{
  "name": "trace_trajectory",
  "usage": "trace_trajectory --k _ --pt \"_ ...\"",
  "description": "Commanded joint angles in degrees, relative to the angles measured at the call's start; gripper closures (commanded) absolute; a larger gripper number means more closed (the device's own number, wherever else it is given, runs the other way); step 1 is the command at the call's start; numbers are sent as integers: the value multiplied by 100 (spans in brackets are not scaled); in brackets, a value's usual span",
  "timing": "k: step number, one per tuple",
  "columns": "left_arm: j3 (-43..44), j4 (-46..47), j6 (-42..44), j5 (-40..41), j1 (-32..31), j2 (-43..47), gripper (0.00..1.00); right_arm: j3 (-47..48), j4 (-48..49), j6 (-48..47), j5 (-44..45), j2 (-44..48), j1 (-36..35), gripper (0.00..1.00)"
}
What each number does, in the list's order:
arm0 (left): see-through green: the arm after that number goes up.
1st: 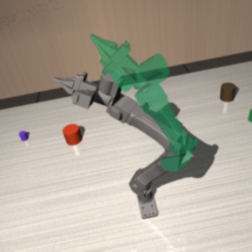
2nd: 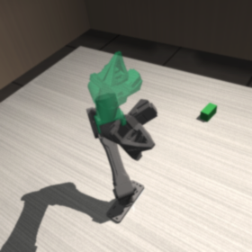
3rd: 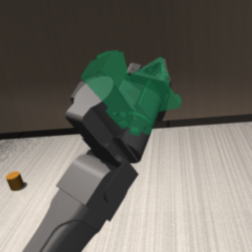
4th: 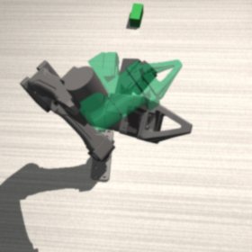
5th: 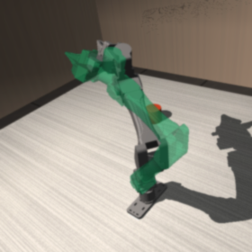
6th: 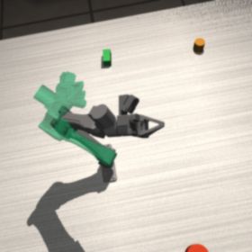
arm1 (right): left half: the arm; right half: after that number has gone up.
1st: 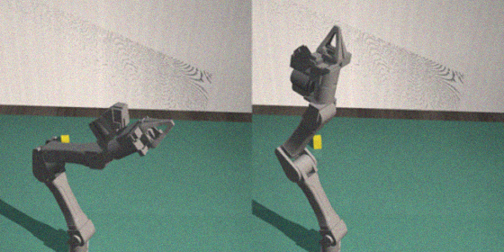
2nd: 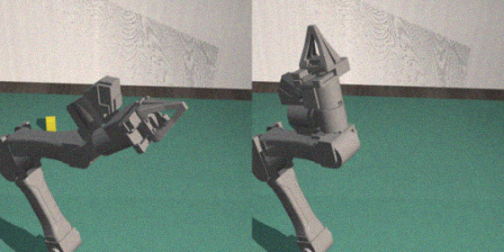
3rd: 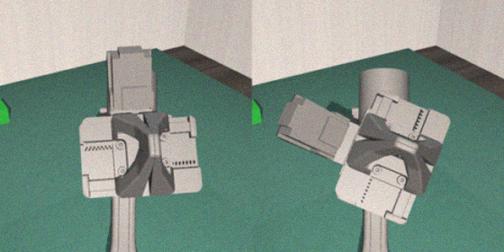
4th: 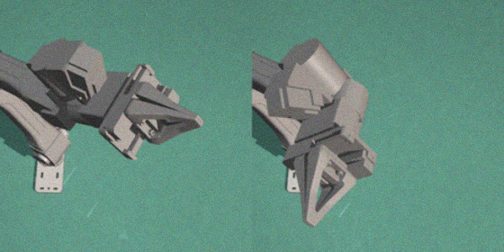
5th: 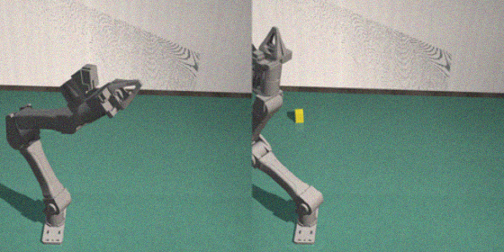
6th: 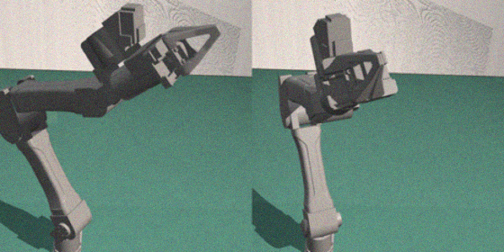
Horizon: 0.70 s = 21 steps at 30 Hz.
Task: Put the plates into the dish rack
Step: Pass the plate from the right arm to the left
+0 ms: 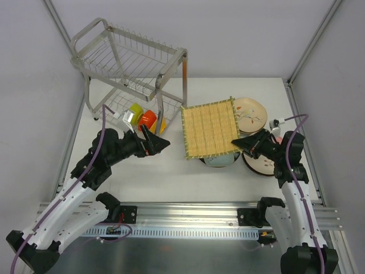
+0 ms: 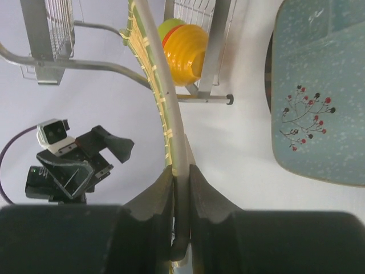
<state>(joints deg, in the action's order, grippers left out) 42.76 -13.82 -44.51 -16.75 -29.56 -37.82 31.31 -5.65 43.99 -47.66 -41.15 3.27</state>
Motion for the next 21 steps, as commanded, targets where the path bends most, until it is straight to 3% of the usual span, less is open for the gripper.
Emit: trace_trajectory --k 1,10,14,21 --pt "-40 661 -268 944 -522 -155 2 95 767 268 -551 326 -177 99" --pt "-225 1346 -646 2017 -1508 -699 9 -221 1066 593 -806 871 -528 99" --pt "-119 1532 -568 2290 -1877 -945 13 -485 1696 1085 -903 1038 -625 99" --pt "-330 1997 -752 2238 -2018 -1060 25 -688 1927 1332 -912 1311 -775 99"
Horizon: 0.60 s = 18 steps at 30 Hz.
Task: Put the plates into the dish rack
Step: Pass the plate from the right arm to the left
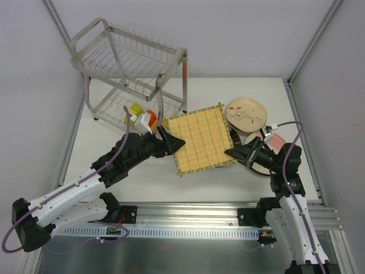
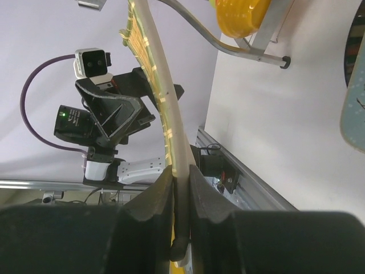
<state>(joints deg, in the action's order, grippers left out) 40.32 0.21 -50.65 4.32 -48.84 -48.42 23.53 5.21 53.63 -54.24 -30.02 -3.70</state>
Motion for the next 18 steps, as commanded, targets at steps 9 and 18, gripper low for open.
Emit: trace_trajectory --k 9,18 --pt "-384 1016 -349 -53 -196 79 46 20 973 465 -175 242 -131 99" --pt "-481 1517 -366 -343 -214 61 58 -41 1017 473 -140 216 -139 99"
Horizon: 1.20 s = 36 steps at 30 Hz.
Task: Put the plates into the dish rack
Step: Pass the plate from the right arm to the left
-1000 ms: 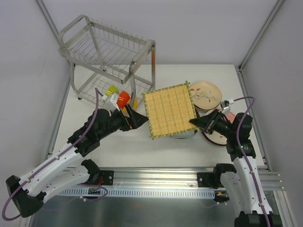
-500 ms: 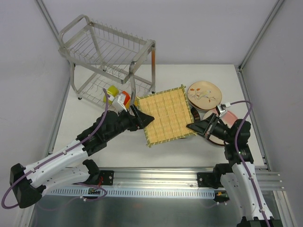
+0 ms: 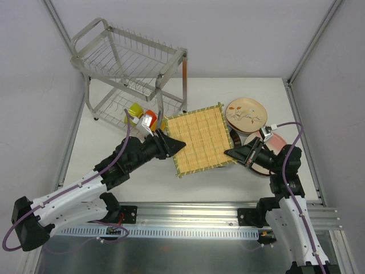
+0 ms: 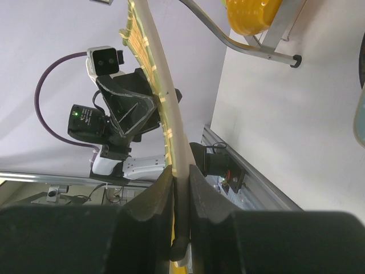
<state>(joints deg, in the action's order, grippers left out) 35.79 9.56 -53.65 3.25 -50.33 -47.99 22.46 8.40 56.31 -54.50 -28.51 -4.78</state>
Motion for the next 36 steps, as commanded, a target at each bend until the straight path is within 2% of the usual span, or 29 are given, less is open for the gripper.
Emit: trace_trajectory --k 1,4,7,8,14,15,19,22,23,24,25,27,28,32,36 --pt "-28 660 -76 -271 -65 -17 58 57 706 213 -105 56 -32 99" --pt "-28 705 -67 -316 -74 -62 59 66 724 213 -70 56 -24 99" --pt "-55 775 -58 -307 -74 -18 67 48 724 196 -43 30 -32 99" --pt "-72 793 -58 -307 -74 -9 73 39 724 196 -34 13 -32 99" --pt "-72 793 47 -438 -74 105 93 66 365 -111 1 -40 -32 99" --pt "-55 793 74 -448 -74 123 99 109 242 -321 10 -58 -32 99" --pt "-37 784 249 -448 -74 307 100 206 -443 -804 106 -5 -32 98" --pt "-11 758 399 -421 -74 456 100 250 -646 -990 124 47 -32 81" --pt "15 697 495 -404 -74 500 100 268 -699 -1130 124 56 -32 66" --pt "50 653 557 -395 -74 570 100 294 -769 -1218 124 65 -32 59" --pt "120 617 618 -386 -74 606 100 373 -988 -1298 141 91 -23 48" --pt "165 556 829 -369 -74 685 100 478 -1252 -1658 203 100 -23 34" --pt "226 555 969 -369 -74 772 100 609 -1506 -1789 220 118 -32 23" --pt "542 398 1495 -386 -74 958 100 1031 -2192 -2431 439 100 -23 3" --pt "1052 -50 2182 -447 -74 1054 100 1418 -2659 -3046 721 56 -32 0"
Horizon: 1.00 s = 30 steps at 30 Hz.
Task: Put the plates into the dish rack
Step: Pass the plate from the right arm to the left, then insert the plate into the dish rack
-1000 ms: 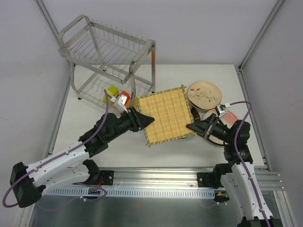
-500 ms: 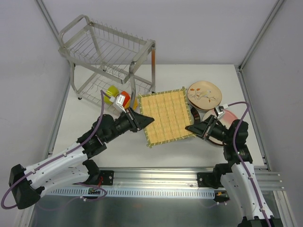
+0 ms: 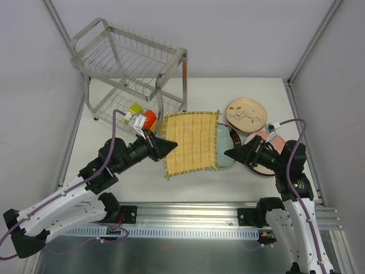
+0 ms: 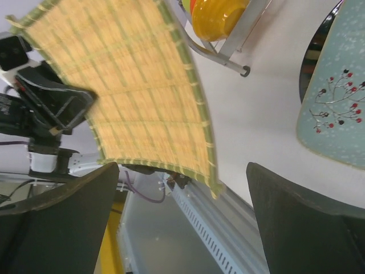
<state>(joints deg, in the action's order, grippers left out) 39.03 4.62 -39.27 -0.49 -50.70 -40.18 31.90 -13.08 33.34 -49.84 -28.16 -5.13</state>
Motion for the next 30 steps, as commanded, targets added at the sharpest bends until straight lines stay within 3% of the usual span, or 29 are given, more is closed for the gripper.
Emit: trace_trajectory --k 1,8,18,24,30 --pt "903 426 884 -83 -45 318 100 562 -642 -846 317 -5 11 0" --pt "1791 417 1975 -320 -37 187 100 1257 -1170 -1488 888 -268 3 0" --pt "3970 101 3056 -302 51 -1507 100 1749 -1380 -1866 1144 -699 29 0" --pt "5788 -67 2653 -1416 1087 -2580 100 2039 -1645 -2147 1223 -875 64 0" --pt "7124 -67 2731 -1770 1870 -3355 100 2127 -1759 -2279 1223 -1033 82 0"
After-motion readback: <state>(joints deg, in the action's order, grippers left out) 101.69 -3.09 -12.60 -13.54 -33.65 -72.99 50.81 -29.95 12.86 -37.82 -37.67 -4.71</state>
